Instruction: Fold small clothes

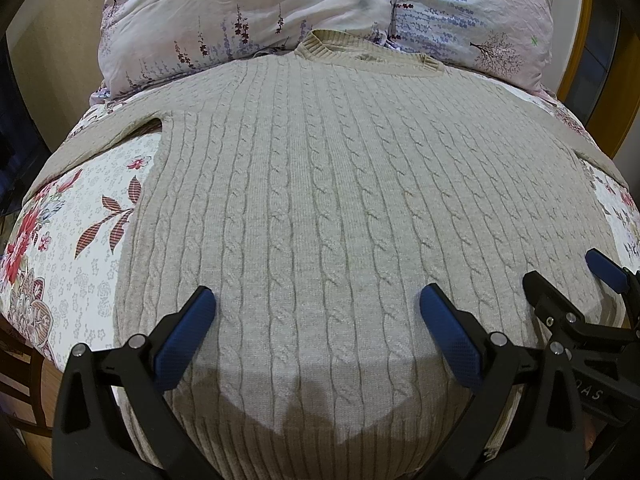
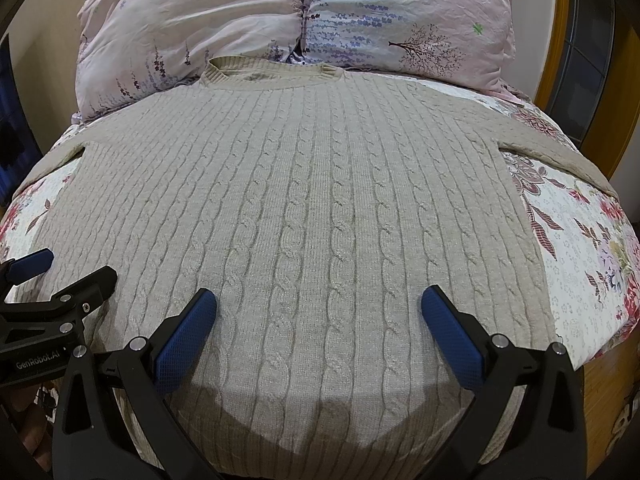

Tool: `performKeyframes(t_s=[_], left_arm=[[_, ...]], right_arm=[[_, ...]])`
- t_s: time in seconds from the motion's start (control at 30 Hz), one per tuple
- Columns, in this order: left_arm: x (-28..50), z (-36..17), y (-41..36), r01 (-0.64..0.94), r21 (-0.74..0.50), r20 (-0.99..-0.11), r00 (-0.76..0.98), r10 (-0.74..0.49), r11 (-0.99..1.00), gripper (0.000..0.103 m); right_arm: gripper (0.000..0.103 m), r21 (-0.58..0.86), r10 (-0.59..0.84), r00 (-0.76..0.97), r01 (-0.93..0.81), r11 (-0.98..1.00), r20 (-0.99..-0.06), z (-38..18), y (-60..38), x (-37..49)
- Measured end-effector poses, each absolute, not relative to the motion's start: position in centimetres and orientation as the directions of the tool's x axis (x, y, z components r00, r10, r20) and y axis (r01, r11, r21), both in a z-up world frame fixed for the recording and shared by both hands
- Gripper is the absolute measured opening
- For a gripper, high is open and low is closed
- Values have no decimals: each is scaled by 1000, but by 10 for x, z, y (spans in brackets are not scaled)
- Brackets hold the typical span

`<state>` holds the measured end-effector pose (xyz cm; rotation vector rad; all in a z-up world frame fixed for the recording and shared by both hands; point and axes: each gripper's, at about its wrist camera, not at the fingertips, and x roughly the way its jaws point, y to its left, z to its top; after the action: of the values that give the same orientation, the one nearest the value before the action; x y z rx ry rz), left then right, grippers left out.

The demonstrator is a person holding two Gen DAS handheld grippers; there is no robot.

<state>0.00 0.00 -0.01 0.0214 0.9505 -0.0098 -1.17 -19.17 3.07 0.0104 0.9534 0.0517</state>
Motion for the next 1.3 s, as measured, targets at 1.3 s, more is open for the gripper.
performKeyframes(t_s=[1.3], left_arm=[[0, 0, 0, 18, 14, -815, 580, 1, 1000, 101]], right_arm=[[102, 34, 52, 577, -42, 999, -815, 29, -189, -13]])
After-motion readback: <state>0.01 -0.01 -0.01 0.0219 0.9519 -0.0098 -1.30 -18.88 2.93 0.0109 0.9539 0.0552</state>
